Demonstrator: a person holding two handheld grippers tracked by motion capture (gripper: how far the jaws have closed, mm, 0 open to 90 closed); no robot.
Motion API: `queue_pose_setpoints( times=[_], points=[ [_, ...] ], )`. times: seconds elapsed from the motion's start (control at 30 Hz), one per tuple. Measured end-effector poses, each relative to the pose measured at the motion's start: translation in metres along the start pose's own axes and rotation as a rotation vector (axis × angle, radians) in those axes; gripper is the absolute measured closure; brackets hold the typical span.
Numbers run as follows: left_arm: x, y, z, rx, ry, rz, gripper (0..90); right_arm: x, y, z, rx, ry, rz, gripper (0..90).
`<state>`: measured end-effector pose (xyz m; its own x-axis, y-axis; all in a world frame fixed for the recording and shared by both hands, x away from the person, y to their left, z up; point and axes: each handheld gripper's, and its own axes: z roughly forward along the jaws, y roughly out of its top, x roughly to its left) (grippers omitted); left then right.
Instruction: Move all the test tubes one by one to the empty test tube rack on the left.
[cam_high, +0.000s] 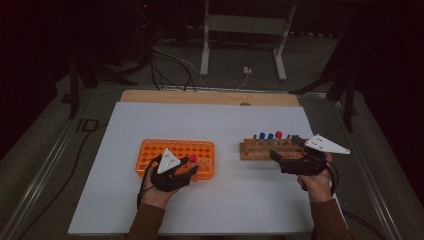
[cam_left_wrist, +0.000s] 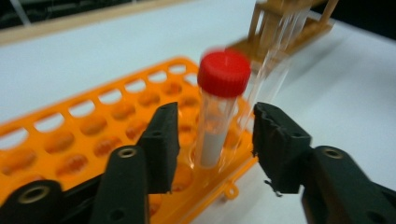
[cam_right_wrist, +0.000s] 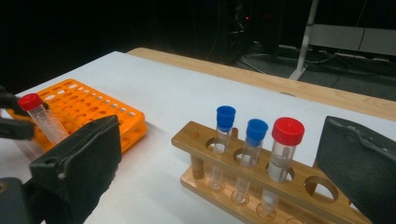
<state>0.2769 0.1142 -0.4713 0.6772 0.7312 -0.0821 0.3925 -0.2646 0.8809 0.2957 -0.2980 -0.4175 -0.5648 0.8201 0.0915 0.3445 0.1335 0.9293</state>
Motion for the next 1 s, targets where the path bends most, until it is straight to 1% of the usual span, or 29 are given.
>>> queue_pose_setpoints(
  times=[0.1,0.17,0.2,0.23,0.3,0.33,0.37,0.4,0.47,0.53,0.6,0.7,0.77,0.8,0.83,0.87,0.93,1.0],
  points=[
    [0.004,0.003,-0.008,-0.044,0.008,-0.014,43.3,-0.001,-0.001,0.001,0.003,-0.003,0.002,0.5],
    [0.006,0.004,-0.013,-0.073,0.025,-0.025,35.7,-0.003,-0.001,0.003,0.006,-0.009,0.004,0.5],
    [0.008,0.005,-0.015,-0.085,0.042,-0.035,31.9,-0.004,-0.001,0.004,0.01,-0.014,0.005,0.5],
    [0.009,0.006,-0.017,-0.091,0.057,-0.043,25.2,-0.005,-0.001,0.005,0.011,-0.019,0.008,1.8],
    [0.013,0.007,-0.02,-0.105,0.077,-0.061,16.0,-0.008,-0.002,0.008,0.016,-0.029,0.009,3.2],
    [0.015,0.007,-0.022,-0.115,0.085,-0.07,14.8,-0.009,-0.003,0.009,0.021,-0.036,0.004,4.5],
    [0.016,0.008,-0.024,-0.119,0.098,-0.077,10.2,-0.01,-0.004,0.01,0.026,-0.048,-0.005,6.2],
    [0.018,0.009,-0.025,-0.12,0.114,-0.081,5.5,-0.01,-0.004,0.011,0.033,-0.056,-0.014,6.8],
    [0.021,0.01,-0.029,-0.132,0.154,-0.091,0.3,-0.012,-0.005,0.014,0.039,-0.066,-0.021,10.4],
    [0.023,0.01,-0.034,-0.149,0.183,-0.098,0.3,-0.015,-0.007,0.017,0.037,-0.085,-0.025,14.5],
    [0.025,0.01,-0.037,-0.162,0.194,-0.102,0.3,-0.018,-0.01,0.021,0.048,-0.107,-0.017,17.5],
    [0.029,0.01,-0.042,-0.18,0.217,-0.113,0.3,-0.023,-0.014,0.027,0.07,-0.141,-0.015,27.7],
    [0.03,0.009,-0.044,-0.189,0.242,-0.115,0.3,-0.026,-0.016,0.031,0.082,-0.17,-0.017,37.0],
    [0.031,0.009,-0.045,-0.195,0.251,-0.118,0.3,-0.028,-0.017,0.032,0.084,-0.174,-0.016,44.1],
    [0.032,0.009,-0.045,-0.196,0.26,-0.123,0.4,-0.029,-0.018,0.034,0.09,-0.178,-0.018,48.5],
    [0.032,0.008,-0.046,-0.2,0.265,-0.125,0.4,-0.03,-0.019,0.036,0.097,-0.182,-0.019,51.5],
    [0.033,0.008,-0.047,-0.204,0.277,-0.125,0.4,-0.033,-0.022,0.04,0.112,-0.184,-0.007,56.4],
    [0.033,0.008,-0.047,-0.207,0.272,-0.129,0.4,-0.035,-0.024,0.044,0.122,-0.184,0.002,60.4]
  ],
)
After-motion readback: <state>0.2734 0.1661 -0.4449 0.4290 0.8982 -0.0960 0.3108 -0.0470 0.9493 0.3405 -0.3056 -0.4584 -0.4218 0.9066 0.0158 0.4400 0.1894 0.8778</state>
